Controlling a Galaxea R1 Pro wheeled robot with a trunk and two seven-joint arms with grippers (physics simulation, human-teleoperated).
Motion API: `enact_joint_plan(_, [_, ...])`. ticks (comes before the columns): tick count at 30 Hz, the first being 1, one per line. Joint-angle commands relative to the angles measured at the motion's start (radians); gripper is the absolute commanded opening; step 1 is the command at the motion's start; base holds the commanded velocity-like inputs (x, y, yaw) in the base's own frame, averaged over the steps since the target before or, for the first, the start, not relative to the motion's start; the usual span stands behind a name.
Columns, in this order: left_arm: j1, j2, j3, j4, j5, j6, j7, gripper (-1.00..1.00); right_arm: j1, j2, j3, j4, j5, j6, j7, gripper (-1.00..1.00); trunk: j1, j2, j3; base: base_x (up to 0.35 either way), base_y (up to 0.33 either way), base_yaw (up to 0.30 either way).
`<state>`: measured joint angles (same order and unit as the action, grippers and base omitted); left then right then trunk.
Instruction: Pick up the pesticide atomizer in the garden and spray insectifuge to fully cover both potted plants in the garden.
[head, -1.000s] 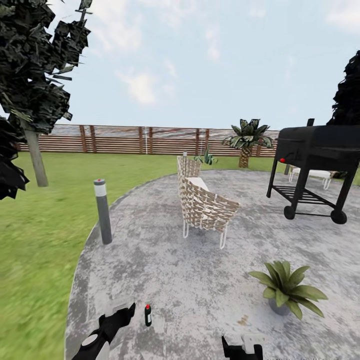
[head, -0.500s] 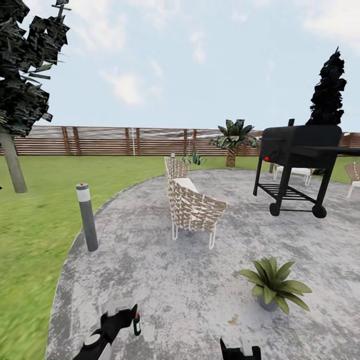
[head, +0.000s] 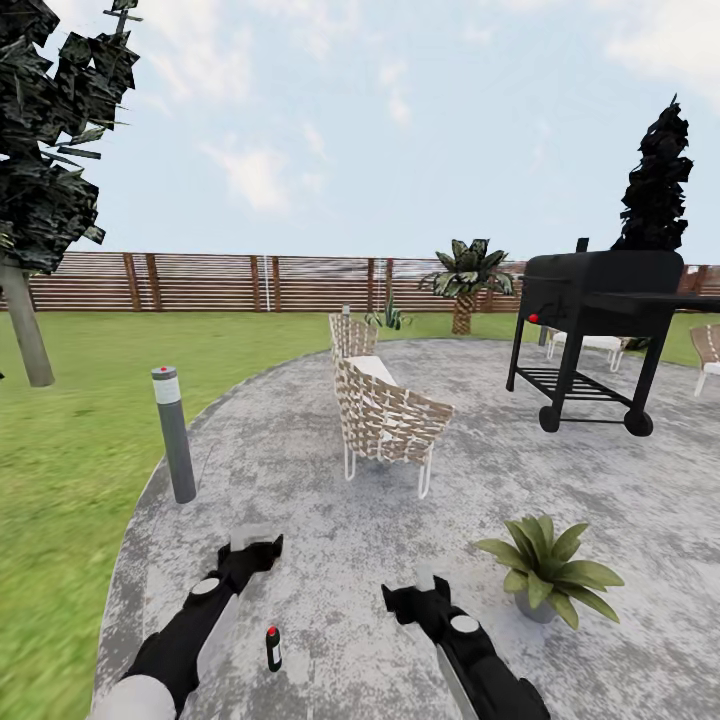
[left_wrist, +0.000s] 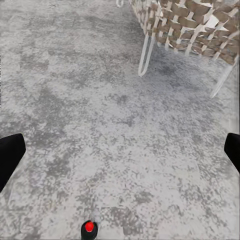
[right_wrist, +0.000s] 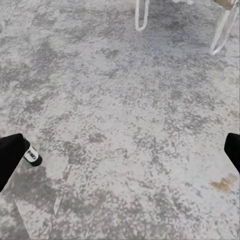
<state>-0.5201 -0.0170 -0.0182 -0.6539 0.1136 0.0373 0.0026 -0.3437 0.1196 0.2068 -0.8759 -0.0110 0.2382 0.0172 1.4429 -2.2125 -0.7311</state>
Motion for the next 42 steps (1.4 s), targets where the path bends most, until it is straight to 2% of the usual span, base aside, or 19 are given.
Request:
enact_joint_plan(1, [-0.01,0.001,0.001,-0.001,0.012,0.008,0.001,1.0,-0.006,0.005,0.016,-0.015,-0.001,0.019,0.002,1.0,0.0,0.0,-0.001,0.0,0.0,0.0])
enact_joint_plan(2, [-0.024,0.001,0.009,0.0,0.014,0.013,0.001,1.0,-0.014,0.014,0.041,-0.05,-0.004,0.04,0.001,1.0,0.0,0.0,-0.001,0.0,0.0,0.0])
enact_joint_plan(3, [-0.024,0.001,0.009,0.0,0.014,0.013,0.001,1.0,-0.014,0.014,0.041,-0.05,-0.004,0.04,0.001,1.0,0.0,0.0,-0.001,0.0,0.0,0.0])
enact_joint_plan(6, [-0.038,0.0,0.021,0.001,0.017,0.018,0.001,1.0,-0.018,0.023,0.083,-0.152,-0.006,0.104,0.003,1.0,0.0,0.0,-0.001,0.0,0.0,0.0])
enact_joint_plan(7, [-0.041,0.001,0.026,0.0,0.018,0.015,-0.004,1.0,-0.013,0.024,0.119,-0.245,-0.008,0.157,0.003,1.0,0.0,0.0,-0.001,0.0,0.0,0.0])
enact_joint_plan(12, [-0.042,0.003,0.028,0.001,0.016,-0.002,-0.008,1.0,0.014,0.022,0.157,-0.353,-0.012,0.206,0.004,1.0,0.0,0.0,-0.001,0.0,0.0,0.0])
enact_joint_plan(23, [-0.045,0.009,0.033,0.016,0.007,-0.073,-0.001,1.0,0.03,0.024,0.171,-0.506,-0.015,0.337,0.004,1.0,0.0,0.0,-0.001,0.0,0.0,0.0])
enact_joint_plan(29, [-0.043,0.008,0.032,0.018,0.008,-0.083,0.0,1.0,0.031,0.023,0.17,-0.521,-0.015,0.35,0.004,1.0,0.0,0.0,-0.003,0.0,0.0,0.0])
enact_joint_plan(42, [-0.04,0.006,0.031,0.019,0.014,-0.085,0.0,1.0,0.029,0.023,0.163,-0.526,-0.022,0.352,0.004,1.0,0.05,-0.091,-0.061,0.0,0.0,0.0])
